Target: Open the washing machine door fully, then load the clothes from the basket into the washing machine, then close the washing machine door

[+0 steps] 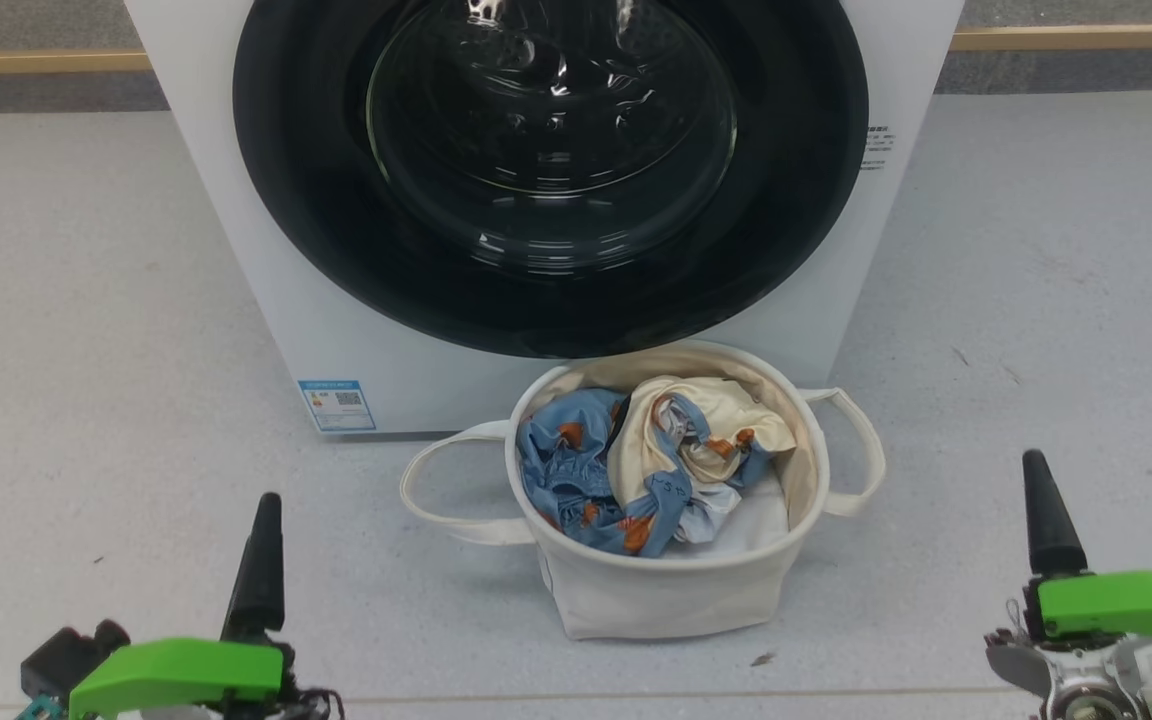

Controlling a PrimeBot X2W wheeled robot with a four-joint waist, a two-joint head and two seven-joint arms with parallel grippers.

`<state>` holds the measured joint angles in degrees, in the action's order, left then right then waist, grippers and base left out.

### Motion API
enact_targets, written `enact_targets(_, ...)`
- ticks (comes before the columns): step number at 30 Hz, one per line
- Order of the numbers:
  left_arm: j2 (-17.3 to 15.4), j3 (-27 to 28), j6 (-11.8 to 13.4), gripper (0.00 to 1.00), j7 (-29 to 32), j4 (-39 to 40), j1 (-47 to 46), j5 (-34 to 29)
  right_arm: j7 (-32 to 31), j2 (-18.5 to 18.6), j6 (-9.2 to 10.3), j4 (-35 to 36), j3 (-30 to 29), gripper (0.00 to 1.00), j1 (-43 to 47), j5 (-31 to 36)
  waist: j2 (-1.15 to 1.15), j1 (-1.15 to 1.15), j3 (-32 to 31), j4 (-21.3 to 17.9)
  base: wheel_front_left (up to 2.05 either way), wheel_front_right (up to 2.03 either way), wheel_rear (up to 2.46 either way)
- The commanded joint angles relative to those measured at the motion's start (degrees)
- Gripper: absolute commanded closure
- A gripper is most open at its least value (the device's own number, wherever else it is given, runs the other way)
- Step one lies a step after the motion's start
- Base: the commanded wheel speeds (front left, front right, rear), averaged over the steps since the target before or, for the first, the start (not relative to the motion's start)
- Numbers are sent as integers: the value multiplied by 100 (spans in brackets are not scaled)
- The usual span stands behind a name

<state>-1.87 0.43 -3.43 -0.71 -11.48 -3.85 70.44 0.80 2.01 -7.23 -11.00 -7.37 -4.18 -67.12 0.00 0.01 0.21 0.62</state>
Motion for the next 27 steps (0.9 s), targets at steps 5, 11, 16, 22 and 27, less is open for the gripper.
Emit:
enact_targets(5, -60, -90, 258, 0, -165, 400, -419, -765, 155, 48, -11, 361, 253, 0, -420, 836, 0, 0, 11, 22, 0, 0, 0)
enact_targets(11, -62, -256, 406, 0, -248, 419, -482, -1332, 238, 115, -12, 410, 514, 0, -489, 1323, 0, 0, 7, 26, 0, 0, 0)
enact_targets(16, -65, -368, 514, 0, -332, 407, -541, -1706, 322, 155, -13, 521, 676, 0, -569, 1740, 0, 0, 5, 29, 0, 0, 0)
enact_targets(22, -69, -514, 581, 0, -432, 399, -622, -2409, 423, 205, -14, 535, 795, 0, -616, 2301, 0, 0, 12, 51, 0, 0, 0)
enact_targets(27, -71, -648, 663, 0, -516, 415, -681, -2899, 506, 215, -15, 420, 888, 0, -629, 2721, 0, 0, 9, 65, 0, 0, 0)
